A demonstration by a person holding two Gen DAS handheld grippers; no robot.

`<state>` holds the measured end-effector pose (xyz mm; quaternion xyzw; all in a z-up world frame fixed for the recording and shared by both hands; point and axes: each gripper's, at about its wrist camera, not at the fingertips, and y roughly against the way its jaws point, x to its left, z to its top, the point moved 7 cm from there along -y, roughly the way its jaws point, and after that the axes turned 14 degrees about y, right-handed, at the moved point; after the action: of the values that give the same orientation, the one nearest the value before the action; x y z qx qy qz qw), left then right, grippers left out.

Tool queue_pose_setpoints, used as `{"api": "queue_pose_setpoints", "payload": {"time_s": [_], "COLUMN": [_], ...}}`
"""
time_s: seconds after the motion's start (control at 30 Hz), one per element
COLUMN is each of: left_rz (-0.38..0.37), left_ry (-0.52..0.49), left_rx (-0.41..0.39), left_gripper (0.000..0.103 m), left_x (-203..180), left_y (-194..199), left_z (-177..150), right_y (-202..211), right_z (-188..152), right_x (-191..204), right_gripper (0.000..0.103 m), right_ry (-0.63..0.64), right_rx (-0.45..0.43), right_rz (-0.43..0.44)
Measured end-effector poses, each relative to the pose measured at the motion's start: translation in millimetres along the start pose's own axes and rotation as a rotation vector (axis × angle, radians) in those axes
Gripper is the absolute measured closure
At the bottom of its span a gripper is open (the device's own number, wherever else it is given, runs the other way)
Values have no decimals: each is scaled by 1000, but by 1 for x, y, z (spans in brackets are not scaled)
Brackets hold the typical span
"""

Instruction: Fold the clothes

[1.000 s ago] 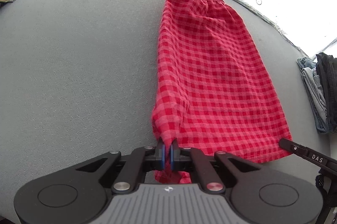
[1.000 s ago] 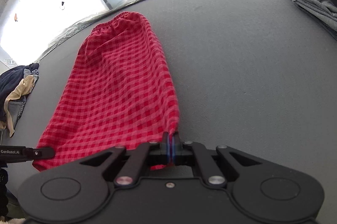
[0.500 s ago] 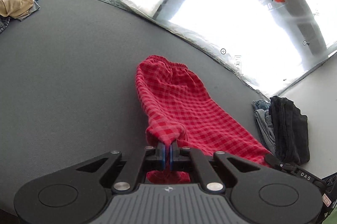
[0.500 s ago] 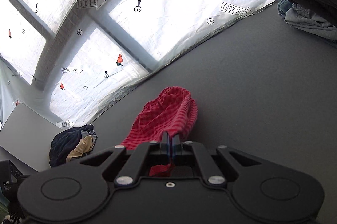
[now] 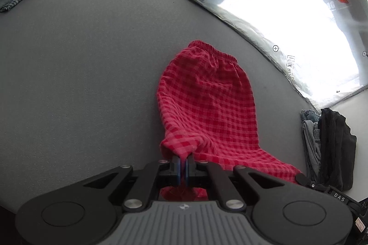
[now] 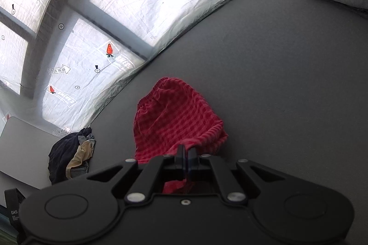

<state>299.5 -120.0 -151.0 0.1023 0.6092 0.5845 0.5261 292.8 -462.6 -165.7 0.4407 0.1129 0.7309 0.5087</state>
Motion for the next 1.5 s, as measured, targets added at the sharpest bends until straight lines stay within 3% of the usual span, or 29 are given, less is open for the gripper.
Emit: {"api": "queue_pose_setpoints", "payload": {"time_s": [0.2, 0.5, 0.67, 0.8, 1.07, 1.13, 1.2, 1.27, 1.3, 1.37, 1.5], "left_rz": [12, 28, 42, 41, 61, 76, 107, 131, 132, 137, 160], "left_ry": [18, 43, 65, 129, 117, 115, 121, 115, 107, 83, 1], "left_rx": [-2, -5, -4, 21, 2, -13, -26, -40, -51, -100, -194], "left_gripper": [99, 99, 99, 99, 97, 94, 79, 78, 72, 60, 54], "left_x": [-7, -18, -20, -15, -23, -25, -23, -23, -24, -25, -26], "left_y": [-25, -62, -82, -97, -117, -123, -128, -128, -125, -115, -87], "left_z": [30, 76, 94, 105, 130, 135, 140, 142, 143, 142, 135], "right_y": [-34, -100, -121, -138, -166, -175, -181, -183, -179, -173, -152], "right_z": [23, 68, 77, 81, 99, 102, 105, 107, 107, 108, 105], "right_x": [-7, -11, -4, -9, -10, -11, -11, -10, -9, -7, 2], "right_gripper": [101, 101, 101, 101, 101, 100, 99, 91, 88, 73, 69], "right_ry": [-22, 11, 71, 20, 10, 13, 33, 58, 65, 79, 159], "right_rx": [-10, 16, 50, 70, 53, 54, 47, 35, 24, 1, -30], "right_rz": [6, -50, -83, -84, -102, -118, -141, -179, -185, -196, -216]}}
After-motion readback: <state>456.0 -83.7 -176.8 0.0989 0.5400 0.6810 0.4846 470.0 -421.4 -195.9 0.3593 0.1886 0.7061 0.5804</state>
